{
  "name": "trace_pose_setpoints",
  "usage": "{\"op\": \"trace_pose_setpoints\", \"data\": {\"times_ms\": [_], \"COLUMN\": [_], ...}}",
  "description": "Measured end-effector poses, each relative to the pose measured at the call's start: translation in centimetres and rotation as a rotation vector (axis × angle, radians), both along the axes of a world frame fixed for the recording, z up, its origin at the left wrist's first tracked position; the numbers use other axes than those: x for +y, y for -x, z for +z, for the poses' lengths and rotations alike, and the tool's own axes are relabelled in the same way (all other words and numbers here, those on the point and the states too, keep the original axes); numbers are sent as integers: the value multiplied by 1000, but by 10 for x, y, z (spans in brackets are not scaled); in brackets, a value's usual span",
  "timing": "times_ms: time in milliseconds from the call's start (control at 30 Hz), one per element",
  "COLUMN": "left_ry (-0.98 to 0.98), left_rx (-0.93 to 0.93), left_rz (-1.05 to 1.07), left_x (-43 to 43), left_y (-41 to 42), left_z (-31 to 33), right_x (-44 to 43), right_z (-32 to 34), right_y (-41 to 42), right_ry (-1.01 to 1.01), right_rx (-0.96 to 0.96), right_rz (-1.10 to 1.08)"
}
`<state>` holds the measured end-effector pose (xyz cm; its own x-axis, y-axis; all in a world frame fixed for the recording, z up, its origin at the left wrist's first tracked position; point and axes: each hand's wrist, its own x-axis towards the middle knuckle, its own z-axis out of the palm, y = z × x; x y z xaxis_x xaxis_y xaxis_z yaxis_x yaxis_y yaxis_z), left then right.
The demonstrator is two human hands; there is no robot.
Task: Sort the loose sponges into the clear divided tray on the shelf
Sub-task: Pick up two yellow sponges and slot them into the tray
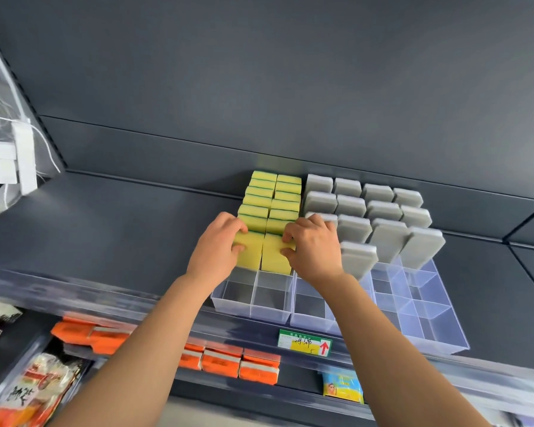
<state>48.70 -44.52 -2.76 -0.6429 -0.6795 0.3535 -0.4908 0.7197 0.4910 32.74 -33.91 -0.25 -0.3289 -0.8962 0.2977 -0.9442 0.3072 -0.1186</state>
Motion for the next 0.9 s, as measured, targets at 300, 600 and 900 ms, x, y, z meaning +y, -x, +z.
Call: {"op": "trace_pose_setpoints", "data": {"times_ms": [300, 600, 900], "left_ry": [37, 129, 340], "left_rx": [-42, -39, -38], "left_rz": [24, -11, -157], "left_x": [2, 8, 37], "left_y": [5, 6, 54], "left_z": [3, 17, 45], "right_x": [5, 14, 66], "right_z": [-2, 2, 17], "right_y": [-4, -8, 31], "right_ry": [53, 162, 315], "right_rx": [53, 19, 21], "right_rz": [-5, -5, -257]}}
